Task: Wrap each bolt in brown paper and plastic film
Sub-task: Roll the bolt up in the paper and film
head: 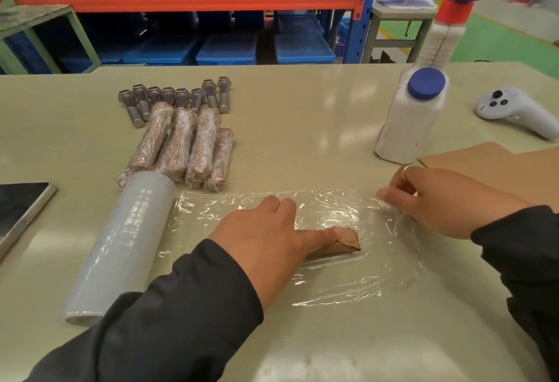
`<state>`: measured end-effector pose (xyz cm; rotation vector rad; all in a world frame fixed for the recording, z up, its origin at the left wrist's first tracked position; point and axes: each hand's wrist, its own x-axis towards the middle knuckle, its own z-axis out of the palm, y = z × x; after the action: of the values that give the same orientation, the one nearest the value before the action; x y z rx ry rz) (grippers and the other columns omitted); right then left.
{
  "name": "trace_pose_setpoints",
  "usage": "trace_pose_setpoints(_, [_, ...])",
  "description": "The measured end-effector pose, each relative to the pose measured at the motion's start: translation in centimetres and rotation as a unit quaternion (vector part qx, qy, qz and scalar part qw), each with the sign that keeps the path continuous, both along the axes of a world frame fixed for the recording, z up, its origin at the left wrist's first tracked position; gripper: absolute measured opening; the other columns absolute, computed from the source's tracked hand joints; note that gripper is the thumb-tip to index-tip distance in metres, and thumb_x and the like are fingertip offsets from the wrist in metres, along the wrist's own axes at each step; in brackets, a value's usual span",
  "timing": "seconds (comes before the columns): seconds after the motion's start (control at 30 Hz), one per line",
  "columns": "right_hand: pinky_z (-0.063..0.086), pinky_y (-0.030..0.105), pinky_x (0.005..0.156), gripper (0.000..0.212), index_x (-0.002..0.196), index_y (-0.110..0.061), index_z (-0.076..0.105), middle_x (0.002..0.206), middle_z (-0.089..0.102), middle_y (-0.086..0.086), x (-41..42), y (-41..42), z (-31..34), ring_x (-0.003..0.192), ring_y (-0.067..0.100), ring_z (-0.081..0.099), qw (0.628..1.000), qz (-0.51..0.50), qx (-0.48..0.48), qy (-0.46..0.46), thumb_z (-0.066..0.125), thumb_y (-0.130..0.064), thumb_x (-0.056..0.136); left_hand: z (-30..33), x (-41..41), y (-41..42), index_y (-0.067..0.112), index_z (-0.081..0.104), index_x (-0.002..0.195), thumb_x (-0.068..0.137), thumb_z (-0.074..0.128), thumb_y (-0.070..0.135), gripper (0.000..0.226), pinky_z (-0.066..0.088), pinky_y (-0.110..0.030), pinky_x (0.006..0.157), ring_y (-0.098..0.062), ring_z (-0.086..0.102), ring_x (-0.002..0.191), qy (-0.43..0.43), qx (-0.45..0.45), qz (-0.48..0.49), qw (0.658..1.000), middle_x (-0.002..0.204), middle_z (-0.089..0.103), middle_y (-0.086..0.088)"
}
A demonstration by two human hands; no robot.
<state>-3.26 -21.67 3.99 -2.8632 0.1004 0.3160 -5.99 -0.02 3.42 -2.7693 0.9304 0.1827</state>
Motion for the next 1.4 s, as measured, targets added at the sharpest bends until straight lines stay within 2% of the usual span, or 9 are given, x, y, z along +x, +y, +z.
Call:
trace_pose_setpoints(0.13, [0.04, 0.018, 0.058, 0.018, 0.103, -0.023, 0.056, 0.071, 0.059, -0.01, 0.0, 0.1, -0.1, 0.064, 0.003, 0.054, 0.998, 0.044, 0.034, 0.031, 0.061, -0.031, 0.087, -0.1, -0.1, 0.1, 0.054, -0.013, 0.137, 0.097, 0.031, 0.014, 0.071, 0.011, -0.027, 0.046, -0.014, 0.012, 0.084, -0.004, -0.006, 0.002, 1.0, 0.089, 0.011, -0.001])
trace_pose_setpoints(0.27, [0.048, 0.017, 0.05, 0.017, 0.097, -0.013, 0.063, 0.06, 0.06, 0.0, -0.9, 1.2, 1.2, 0.05, 0.009, 0.058, 0.901, 0.037, 0.431, 0.034, 0.052, -0.003, 0.09, -0.2, -0.1, 0.2, 0.055, -0.016, 0.135, 0.098, 0.029, 0.015, 0.071, 0.011, -0.027, 0.046, -0.017, 0.014, 0.084, -0.017, -0.009, -0.004, 1.0, 0.085, 0.01, -0.002])
trace_pose_setpoints(0.33, [0.048, 0.02, 0.051, 0.019, 0.102, -0.01, 0.06, 0.06, 0.059, 0.001, -1.6, 2.5, 0.9, 0.05, 0.012, 0.058, 0.863, 0.088, 0.494, 0.054, 0.047, 0.001, 0.092, -0.1, -0.2, 0.2, 0.055, -0.013, 0.135, 0.097, 0.029, 0.016, 0.069, 0.012, -0.027, 0.046, -0.017, 0.015, 0.083, -0.022, -0.011, -0.01, 1.0, 0.083, 0.011, -0.002])
trace_pose_setpoints(0.47, [0.051, 0.025, 0.059, 0.027, 0.113, -0.02, 0.052, 0.069, 0.061, -0.006, -2.2, 4.8, -1.1, 0.059, 0.009, 0.059, 0.895, 0.173, 0.41, 0.04, 0.042, -0.001, 0.095, 0.1, 0.0, 0.4, 0.035, 0.013, 0.138, 0.095, 0.03, 0.012, 0.051, 0.019, -0.026, 0.049, -0.016, 0.022, 0.085, -0.029, 0.004, 0.007, 1.0, 0.087, 0.018, -0.003])
trace_pose_setpoints(0.6, [0.051, 0.027, 0.064, 0.045, 0.118, -0.036, 0.04, 0.09, 0.06, -0.009, -2.3, 5.1, -1.4, 0.063, 0.005, 0.059, 0.914, 0.225, 0.336, 0.022, 0.037, 0.001, 0.093, -0.1, 0.1, 0.7, 0.021, 0.013, 0.138, 0.095, 0.03, 0.01, 0.048, 0.029, -0.028, 0.065, -0.019, 0.039, 0.111, -0.041, -0.017, 0.034, 0.998, 0.116, 0.037, -0.001])
trace_pose_setpoints(0.87, [0.045, 0.017, 0.072, 0.068, 0.145, -0.032, 0.011, 0.09, 0.061, -0.011, -2.2, 5.3, -1.9, 0.067, -0.004, 0.055, 0.934, 0.236, 0.267, 0.017, 0.043, -0.005, 0.091, 0.1, -0.5, 0.9, 0.039, 0.005, 0.131, 0.093, 0.025, 0.013, 0.05, 0.014, -0.026, 0.046, -0.019, 0.023, 0.071, -0.066, -0.052, 0.018, 0.996, 0.071, 0.014, 0.004])
trace_pose_setpoints(1.2, [0.055, 0.033, 0.074, 0.056, 0.121, -0.035, 0.034, 0.09, 0.053, 0.0, -1.8, 4.6, -1.7, 0.077, 0.031, 0.067, 0.887, 0.136, 0.434, 0.078, 0.044, 0.008, 0.087, -0.2, -0.1, 0.7, 0.034, 0.022, 0.141, 0.098, 0.033, 0.019, 0.046, 0.012, -0.025, 0.046, -0.014, 0.018, 0.083, -0.033, -0.016, 0.017, 0.999, 0.087, 0.014, -0.001])
trace_pose_setpoints(1.33, [0.055, 0.035, 0.076, 0.056, 0.118, -0.035, 0.035, 0.093, 0.05, 0.0, -1.9, 4.5, -1.8, 0.08, 0.029, 0.068, 0.878, 0.151, 0.446, 0.088, 0.044, 0.01, 0.085, 0.1, -0.4, 0.7, 0.03, 0.028, 0.137, 0.095, 0.037, 0.014, 0.046, 0.016, -0.026, 0.047, -0.015, 0.024, 0.082, -0.037, -0.029, 0.039, 0.998, 0.089, 0.019, -0.001])
trace_pose_setpoints(1.4, [0.053, 0.027, 0.071, 0.056, 0.116, -0.034, 0.036, 0.094, 0.049, 0.0, -1.9, 4.4, -1.8, 0.077, 0.022, 0.068, 0.871, 0.157, 0.458, 0.089, 0.044, 0.01, 0.084, 0.0, -0.5, 0.9, 0.035, 0.047, 0.127, 0.081, 0.062, 0.015, 0.053, 0.009, -0.022, 0.044, -0.018, 0.039, 0.072, -0.053, -0.052, 0.009, 0.997, 0.082, 0.026, -0.002])
